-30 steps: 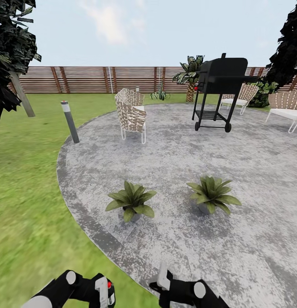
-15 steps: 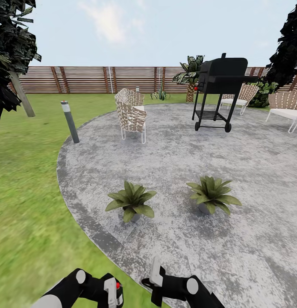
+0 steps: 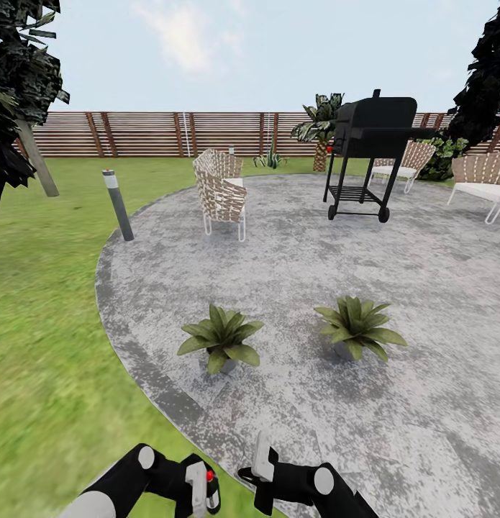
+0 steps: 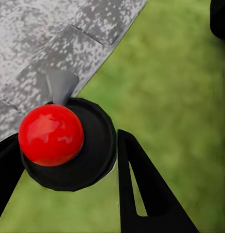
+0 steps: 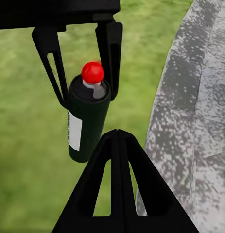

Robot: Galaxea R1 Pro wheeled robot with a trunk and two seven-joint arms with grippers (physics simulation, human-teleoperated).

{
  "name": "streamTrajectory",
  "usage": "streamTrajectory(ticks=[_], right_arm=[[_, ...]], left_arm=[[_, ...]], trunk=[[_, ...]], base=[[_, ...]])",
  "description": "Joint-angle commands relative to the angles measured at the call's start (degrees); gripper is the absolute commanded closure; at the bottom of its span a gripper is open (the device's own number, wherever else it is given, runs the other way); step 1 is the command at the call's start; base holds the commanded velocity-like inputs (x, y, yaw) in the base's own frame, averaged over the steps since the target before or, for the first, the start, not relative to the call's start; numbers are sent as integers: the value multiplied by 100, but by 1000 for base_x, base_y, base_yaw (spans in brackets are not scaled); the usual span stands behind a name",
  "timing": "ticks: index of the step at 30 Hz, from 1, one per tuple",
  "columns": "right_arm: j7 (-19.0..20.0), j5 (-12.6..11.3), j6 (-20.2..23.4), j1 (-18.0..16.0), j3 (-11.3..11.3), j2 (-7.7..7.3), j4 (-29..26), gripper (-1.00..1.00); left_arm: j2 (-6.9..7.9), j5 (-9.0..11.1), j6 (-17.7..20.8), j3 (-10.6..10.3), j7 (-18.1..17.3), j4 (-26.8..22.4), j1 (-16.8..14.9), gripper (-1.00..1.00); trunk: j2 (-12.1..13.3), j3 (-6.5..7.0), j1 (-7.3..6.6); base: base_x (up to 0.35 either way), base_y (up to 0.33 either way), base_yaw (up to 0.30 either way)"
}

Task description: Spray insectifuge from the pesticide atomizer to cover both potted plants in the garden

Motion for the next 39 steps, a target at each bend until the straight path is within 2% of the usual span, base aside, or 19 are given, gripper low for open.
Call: streamTrajectory(ticks=[1, 39], right_arm=[[1, 52, -30, -2, -7, 1, -6, 100], [-7, 54, -30, -2, -7, 1, -4, 100]], left_arm=[[-14, -47, -19, 50, -64, -46, -2, 100], [-396, -46, -32, 57, -310, -180, 6, 100]], trunk=[[-2, -5, -1], [-2, -5, -1]], base=[[0, 0, 0], [0, 0, 0]])
